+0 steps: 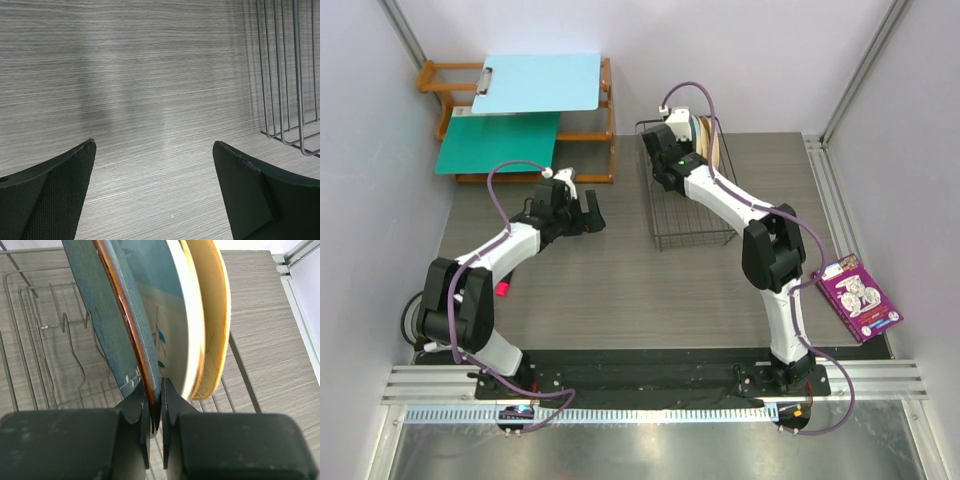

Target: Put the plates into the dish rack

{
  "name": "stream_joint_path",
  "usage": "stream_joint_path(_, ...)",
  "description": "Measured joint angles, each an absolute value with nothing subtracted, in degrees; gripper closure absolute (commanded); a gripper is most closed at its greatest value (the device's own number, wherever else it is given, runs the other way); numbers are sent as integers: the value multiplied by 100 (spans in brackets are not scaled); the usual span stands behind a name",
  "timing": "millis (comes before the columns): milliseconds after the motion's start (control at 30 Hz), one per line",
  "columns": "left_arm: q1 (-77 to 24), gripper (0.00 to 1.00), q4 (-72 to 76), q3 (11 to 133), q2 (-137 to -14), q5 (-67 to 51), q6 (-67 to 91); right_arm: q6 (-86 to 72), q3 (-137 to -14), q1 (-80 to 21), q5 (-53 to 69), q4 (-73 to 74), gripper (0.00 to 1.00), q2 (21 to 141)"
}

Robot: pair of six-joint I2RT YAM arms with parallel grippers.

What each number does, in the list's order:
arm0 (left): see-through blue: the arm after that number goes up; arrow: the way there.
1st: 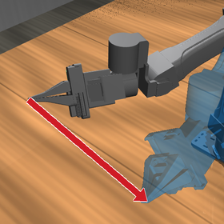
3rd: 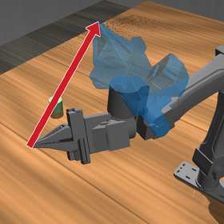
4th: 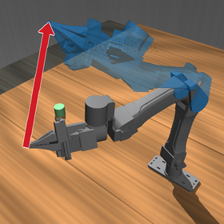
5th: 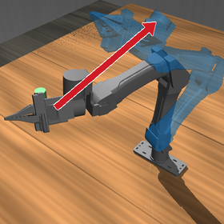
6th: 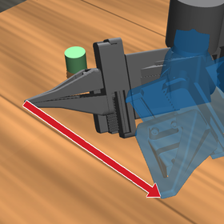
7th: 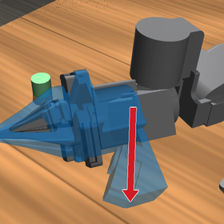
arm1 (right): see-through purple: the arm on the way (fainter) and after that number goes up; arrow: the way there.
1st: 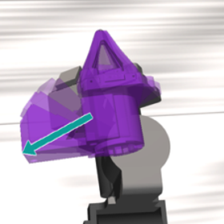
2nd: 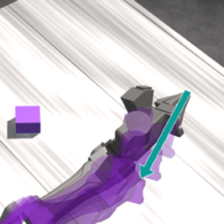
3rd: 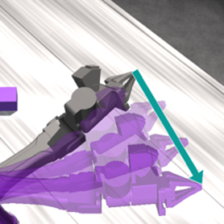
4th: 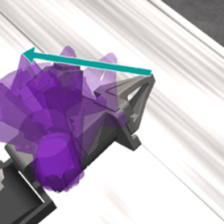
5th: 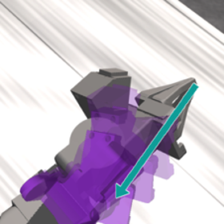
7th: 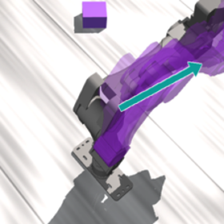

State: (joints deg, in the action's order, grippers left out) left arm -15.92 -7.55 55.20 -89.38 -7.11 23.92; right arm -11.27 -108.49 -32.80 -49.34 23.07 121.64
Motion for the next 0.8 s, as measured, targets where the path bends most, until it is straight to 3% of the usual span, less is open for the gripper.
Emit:
stream_joint_path(33, -1592, 0, -744, 5520, -8938, -711, 2401, -1140, -10925, -3288, -4982, 2309, 99, 12241)
stream_joint_path(167, -1592, 1, -709, 5494, -8921, -716, 2410, -1151, -11135, -3312, -5094, 2270, 78, 12488)
stream_joint_path(333, -1592, 1, -694, 5417, -8844, -733, 2421, -1129, -11172, -3380, -5393, 2025, 62, 12564)
stream_joint_path(667, -1592, 1, -652, 5319, -8809, -753, 2482, -1004, -11229, -3422, -5596, 1627, 38, 12503)
stream_joint_path(700, -1592, 1, -659, 5319, -8796, -751, 2486, -961, -11192, -3446, -5566, 1623, 33, 12433)
stream_joint_path(733, -1592, 1, -672, 5323, -8779, -749, 2484, -893, -11137, -3461, -5564, 1640, 16, 12335)
stream_joint_path(800, -1592, 1, -738, 5356, -8744, -720, 2462, -777, -10986, -3505, -5544, 1649, 2, 12055)
